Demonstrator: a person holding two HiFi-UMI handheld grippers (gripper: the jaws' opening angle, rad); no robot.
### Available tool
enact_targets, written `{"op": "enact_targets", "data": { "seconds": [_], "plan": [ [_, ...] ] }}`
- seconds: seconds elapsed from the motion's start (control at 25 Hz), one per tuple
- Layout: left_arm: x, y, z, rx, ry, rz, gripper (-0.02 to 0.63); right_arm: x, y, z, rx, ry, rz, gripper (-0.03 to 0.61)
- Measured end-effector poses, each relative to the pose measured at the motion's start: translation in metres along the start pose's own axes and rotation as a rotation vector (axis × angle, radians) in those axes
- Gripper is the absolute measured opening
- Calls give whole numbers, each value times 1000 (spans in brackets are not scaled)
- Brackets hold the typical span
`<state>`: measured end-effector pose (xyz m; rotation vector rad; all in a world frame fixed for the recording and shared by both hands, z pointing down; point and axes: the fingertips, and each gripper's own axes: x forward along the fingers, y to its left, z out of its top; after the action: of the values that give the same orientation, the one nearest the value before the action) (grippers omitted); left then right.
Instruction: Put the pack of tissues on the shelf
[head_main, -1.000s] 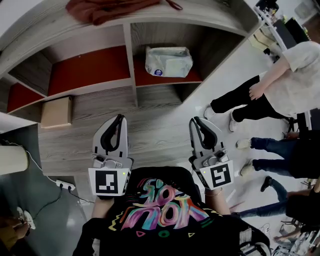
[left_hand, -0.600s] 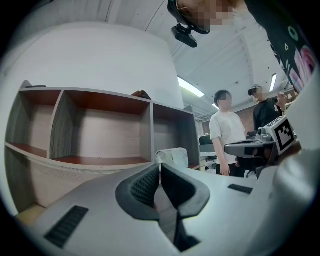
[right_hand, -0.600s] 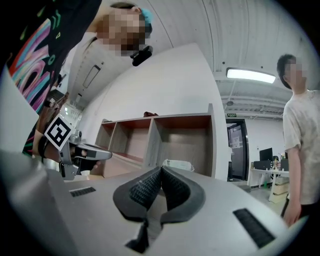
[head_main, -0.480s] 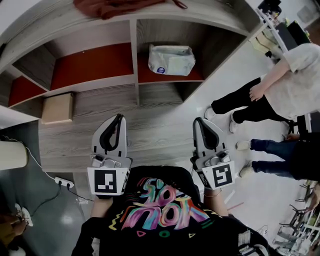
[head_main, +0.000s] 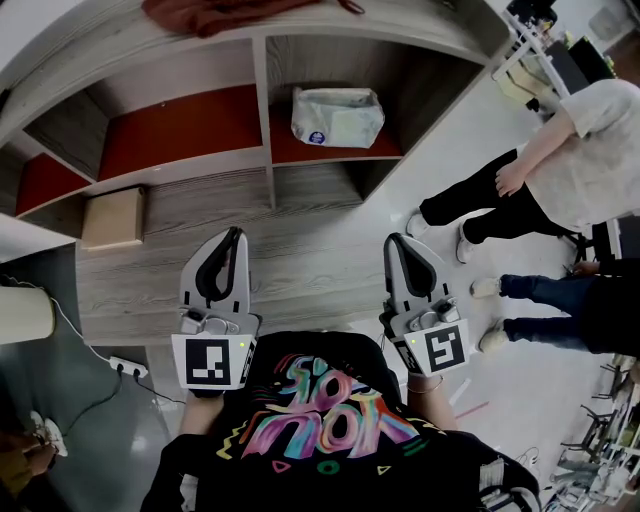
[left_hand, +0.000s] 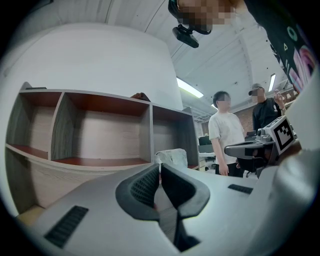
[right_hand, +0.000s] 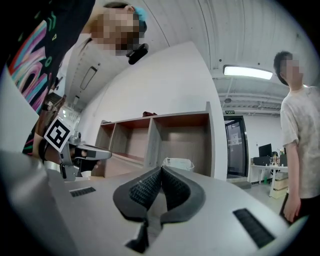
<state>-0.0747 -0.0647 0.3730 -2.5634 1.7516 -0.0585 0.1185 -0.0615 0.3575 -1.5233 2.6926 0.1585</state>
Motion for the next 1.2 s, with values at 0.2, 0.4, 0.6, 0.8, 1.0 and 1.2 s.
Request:
{"op": "enact_targets", "data": {
  "seconds": [0.2,0.4,0.6,0.8,1.0,1.2],
  "plan": [
    [-3,-1,0,1,1,-2,32,-2,3,0,-3,1,7,17],
    [-5,0,-2,-1,3,-3,32,-3,5,0,3,-2,9,17],
    [-9,1,-3,-3,3,3,32,-5,6,1,2,-3,2,17],
    [-9,3,-2,-6,-1,6,32,-5,6,2,5,-5,-5,15],
    [-10,5,-4,-8,1,8,32,-3,8,1,6,-7,-1,17],
    [-9,5,-6,-8,3,4,32,0,9,-1,15,-5,5,17]
  ]
}}
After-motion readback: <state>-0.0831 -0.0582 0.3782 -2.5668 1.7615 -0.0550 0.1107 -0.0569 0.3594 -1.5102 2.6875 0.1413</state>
